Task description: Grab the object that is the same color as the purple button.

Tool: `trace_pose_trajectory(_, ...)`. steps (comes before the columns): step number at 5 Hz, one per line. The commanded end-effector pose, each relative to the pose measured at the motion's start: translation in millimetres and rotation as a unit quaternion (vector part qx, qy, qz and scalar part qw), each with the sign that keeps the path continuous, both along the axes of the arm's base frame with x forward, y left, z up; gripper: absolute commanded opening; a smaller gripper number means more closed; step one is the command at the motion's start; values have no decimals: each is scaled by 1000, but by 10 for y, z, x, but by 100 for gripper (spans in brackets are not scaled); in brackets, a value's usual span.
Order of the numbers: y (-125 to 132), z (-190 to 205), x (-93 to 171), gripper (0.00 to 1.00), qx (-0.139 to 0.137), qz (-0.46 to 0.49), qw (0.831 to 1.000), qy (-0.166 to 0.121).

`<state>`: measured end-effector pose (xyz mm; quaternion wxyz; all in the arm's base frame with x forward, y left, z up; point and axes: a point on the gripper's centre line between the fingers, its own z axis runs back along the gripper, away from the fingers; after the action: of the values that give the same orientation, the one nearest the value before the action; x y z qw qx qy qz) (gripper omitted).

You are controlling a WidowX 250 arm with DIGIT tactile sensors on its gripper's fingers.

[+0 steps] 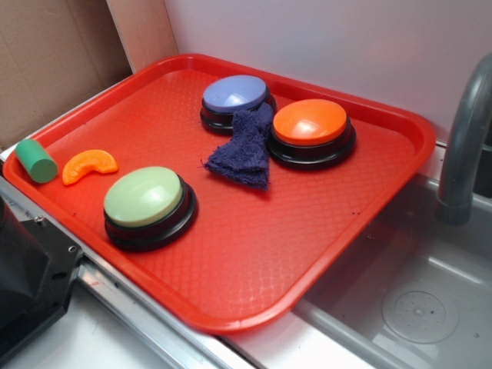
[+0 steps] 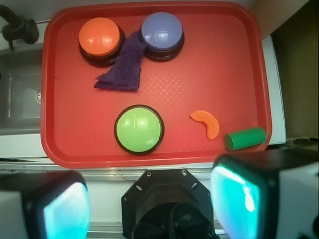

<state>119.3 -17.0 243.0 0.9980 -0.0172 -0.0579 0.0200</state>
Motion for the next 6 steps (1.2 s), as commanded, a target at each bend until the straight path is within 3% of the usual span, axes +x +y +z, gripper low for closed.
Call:
trace_pose_trajectory(1,0,0,0,100,0,0,1000,0)
trace_pose_trajectory(3,24,-421,464,100,4,39,999,0)
trace_pose_trajectory(4,217,-694,644,100,-3,75,997,7)
trace_pose_trajectory(5,218,-972,860,100,-50,75,995,-37)
trace_pose_trajectory(6,120,-1194,920,100,-49,78,996,-10)
